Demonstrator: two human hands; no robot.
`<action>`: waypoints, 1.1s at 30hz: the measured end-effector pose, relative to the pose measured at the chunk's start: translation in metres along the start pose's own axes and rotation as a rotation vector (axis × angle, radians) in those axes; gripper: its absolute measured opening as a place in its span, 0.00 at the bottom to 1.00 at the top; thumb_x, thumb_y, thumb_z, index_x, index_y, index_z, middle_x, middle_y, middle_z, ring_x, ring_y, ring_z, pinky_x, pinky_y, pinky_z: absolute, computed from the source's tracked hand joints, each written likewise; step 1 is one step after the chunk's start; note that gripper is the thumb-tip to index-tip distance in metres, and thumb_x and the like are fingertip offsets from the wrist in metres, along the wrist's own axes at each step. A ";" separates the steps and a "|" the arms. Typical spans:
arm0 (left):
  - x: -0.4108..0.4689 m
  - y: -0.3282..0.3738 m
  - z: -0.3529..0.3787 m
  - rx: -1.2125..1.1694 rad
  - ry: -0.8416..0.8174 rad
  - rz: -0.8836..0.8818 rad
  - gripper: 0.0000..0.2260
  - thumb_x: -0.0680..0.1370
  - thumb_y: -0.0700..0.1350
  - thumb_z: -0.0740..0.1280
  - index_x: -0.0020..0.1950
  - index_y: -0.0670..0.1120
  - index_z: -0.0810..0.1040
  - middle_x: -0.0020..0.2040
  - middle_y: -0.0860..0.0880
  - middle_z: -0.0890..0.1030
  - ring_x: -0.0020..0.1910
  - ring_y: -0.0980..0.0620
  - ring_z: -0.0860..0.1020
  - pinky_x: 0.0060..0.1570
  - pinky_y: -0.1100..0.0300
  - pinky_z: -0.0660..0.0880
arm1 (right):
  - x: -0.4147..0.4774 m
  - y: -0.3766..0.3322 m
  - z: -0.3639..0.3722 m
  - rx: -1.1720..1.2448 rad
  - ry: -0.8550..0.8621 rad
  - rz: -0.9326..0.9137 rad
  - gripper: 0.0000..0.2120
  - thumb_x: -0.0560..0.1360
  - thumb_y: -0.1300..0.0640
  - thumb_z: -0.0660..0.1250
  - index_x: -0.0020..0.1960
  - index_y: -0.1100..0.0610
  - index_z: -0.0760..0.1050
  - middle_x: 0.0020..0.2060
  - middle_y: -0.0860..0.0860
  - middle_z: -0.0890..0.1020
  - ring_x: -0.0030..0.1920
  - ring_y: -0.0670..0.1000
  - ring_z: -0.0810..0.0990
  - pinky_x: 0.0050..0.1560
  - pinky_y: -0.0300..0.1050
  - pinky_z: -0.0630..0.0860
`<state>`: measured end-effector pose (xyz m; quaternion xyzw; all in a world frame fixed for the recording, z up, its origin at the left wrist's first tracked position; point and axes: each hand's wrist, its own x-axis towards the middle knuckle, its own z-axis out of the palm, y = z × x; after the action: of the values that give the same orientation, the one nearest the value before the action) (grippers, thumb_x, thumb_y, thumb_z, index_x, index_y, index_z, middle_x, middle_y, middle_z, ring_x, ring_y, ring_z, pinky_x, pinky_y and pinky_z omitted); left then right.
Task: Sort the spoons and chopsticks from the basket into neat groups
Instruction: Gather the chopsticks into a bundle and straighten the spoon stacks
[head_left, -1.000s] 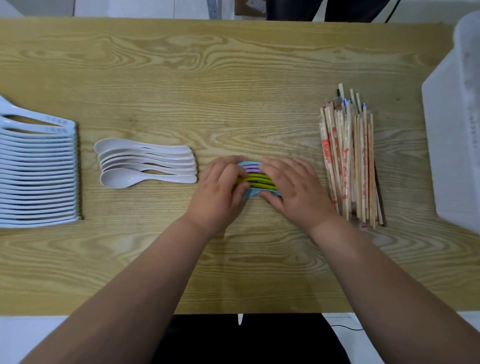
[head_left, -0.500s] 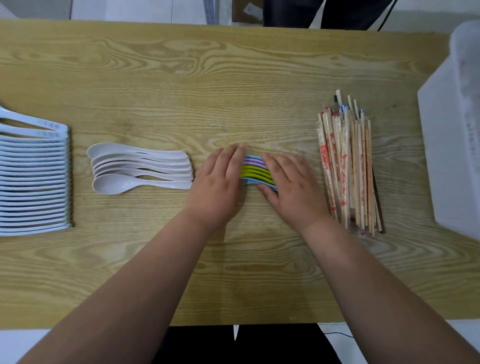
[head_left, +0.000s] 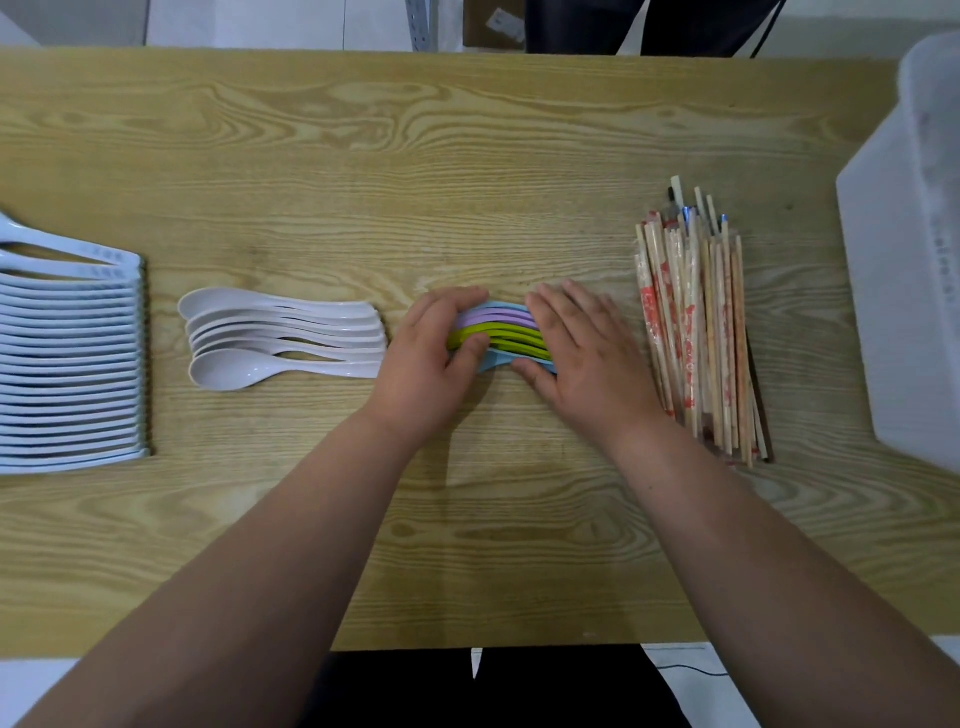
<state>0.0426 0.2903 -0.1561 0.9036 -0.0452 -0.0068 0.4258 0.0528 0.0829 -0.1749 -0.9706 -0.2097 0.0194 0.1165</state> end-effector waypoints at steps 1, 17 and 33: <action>0.001 0.000 -0.001 -0.019 -0.001 -0.017 0.16 0.78 0.37 0.69 0.66 0.40 0.77 0.64 0.45 0.78 0.66 0.50 0.73 0.69 0.69 0.63 | 0.001 0.001 -0.001 -0.003 0.006 -0.004 0.32 0.80 0.39 0.59 0.77 0.58 0.66 0.75 0.55 0.70 0.77 0.57 0.64 0.76 0.61 0.57; 0.005 -0.008 0.003 0.463 -0.024 0.362 0.18 0.76 0.39 0.62 0.64 0.38 0.79 0.61 0.38 0.79 0.57 0.36 0.78 0.63 0.48 0.72 | 0.004 0.005 0.002 -0.019 0.043 -0.067 0.29 0.82 0.43 0.56 0.76 0.60 0.67 0.73 0.57 0.71 0.75 0.58 0.66 0.76 0.58 0.62; 0.008 -0.001 0.004 0.592 -0.098 0.293 0.22 0.77 0.48 0.68 0.65 0.36 0.77 0.60 0.37 0.79 0.62 0.35 0.76 0.66 0.44 0.71 | 0.002 0.004 -0.001 -0.047 -0.016 -0.039 0.31 0.82 0.40 0.55 0.79 0.58 0.62 0.77 0.55 0.67 0.79 0.57 0.60 0.76 0.59 0.61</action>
<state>0.0508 0.2865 -0.1591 0.9706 -0.1952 0.0247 0.1384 0.0567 0.0798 -0.1750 -0.9686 -0.2300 0.0200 0.0925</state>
